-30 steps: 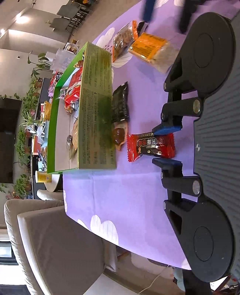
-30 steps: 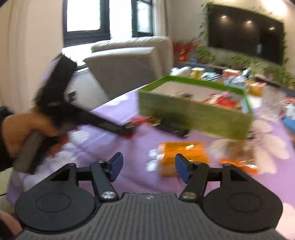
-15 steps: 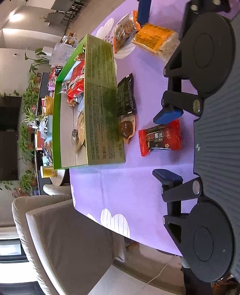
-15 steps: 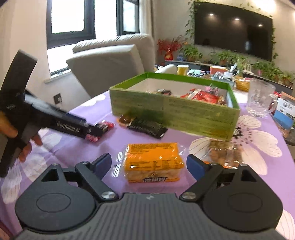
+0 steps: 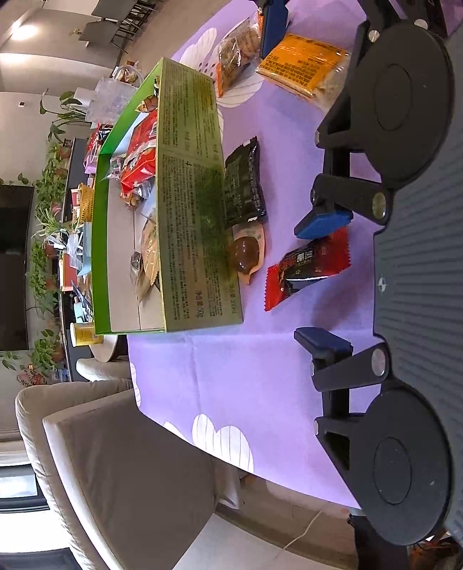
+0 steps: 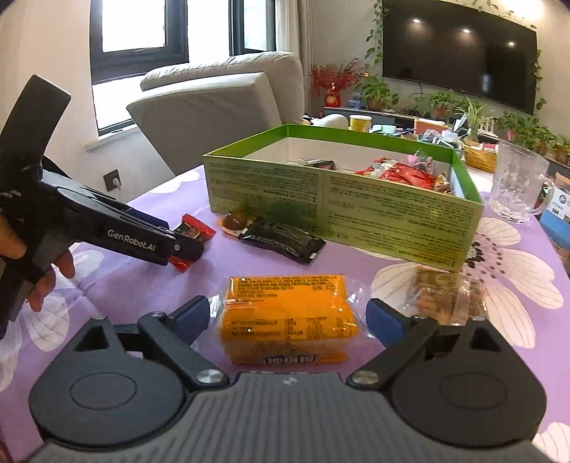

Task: Organize snacks
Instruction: 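Grasp a red candy packet with the left gripper while the right grasps an orange cake block, then drop the red candy packet and orange cake block into the green box with both grippers, then grasp a round chocolate with the left gripper while the right grasps a clear cookie bag, then drop the chocolate and cookie bag into the green box with both grippers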

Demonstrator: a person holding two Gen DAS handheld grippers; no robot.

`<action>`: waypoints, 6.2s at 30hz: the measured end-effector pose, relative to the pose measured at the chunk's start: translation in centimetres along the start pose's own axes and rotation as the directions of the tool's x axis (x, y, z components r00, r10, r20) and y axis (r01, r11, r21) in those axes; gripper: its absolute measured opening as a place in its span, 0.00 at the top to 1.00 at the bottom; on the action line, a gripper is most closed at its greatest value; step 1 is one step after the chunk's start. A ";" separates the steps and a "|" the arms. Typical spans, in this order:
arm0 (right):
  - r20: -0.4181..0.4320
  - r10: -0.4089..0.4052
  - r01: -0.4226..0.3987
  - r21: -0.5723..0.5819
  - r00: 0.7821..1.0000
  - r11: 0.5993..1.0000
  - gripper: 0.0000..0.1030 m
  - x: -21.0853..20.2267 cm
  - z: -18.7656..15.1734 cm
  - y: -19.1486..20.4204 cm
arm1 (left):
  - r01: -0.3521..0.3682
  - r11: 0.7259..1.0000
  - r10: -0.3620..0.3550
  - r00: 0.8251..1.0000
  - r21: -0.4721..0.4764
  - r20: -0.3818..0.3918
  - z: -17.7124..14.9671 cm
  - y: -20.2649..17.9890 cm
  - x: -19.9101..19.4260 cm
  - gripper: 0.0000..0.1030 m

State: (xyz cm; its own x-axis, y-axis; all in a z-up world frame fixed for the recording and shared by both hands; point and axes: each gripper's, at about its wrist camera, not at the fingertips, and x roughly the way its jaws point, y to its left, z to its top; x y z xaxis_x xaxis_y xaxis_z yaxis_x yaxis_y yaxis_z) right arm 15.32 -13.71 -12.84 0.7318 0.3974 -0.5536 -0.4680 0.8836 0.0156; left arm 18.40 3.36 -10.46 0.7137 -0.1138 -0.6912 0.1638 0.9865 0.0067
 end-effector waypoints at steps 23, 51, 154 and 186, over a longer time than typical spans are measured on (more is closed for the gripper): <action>-0.095 -0.045 0.045 0.007 0.995 0.999 0.42 1.5 0.0 0.2 | -0.010 1.000 0.010 1.000 -0.016 -0.005 0.0 -0.2 0.5 0.50; 0.154 -0.214 0.213 0.022 0.965 0.977 0.43 -5.0 4.4 1.8 | 0.121 0.991 -0.129 0.967 0.050 0.221 3.2 -1.0 -7.0 0.77; -0.102 -0.356 0.370 0.269 0.929 0.889 0.43 1.1 0.4 -6.0 | 0.157 0.984 -0.154 0.987 -0.087 0.040 -1.1 0.9 -2.0 0.69; 0.162 -0.285 0.250 0.206 0.945 0.946 0.43 -2.4 9.9 -4.2 | 0.186 0.982 -0.173 0.953 -0.029 0.249 5.9 -0.4 -4.9 0.68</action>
State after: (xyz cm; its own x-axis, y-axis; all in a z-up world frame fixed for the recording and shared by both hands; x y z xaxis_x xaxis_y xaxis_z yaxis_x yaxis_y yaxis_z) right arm 20.43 -15.97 -3.30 0.9049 0.1641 -0.3927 -0.1579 0.9863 0.0482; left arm 18.82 2.78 -2.79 0.8215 -0.3082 -0.4797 0.2733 0.9512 -0.1430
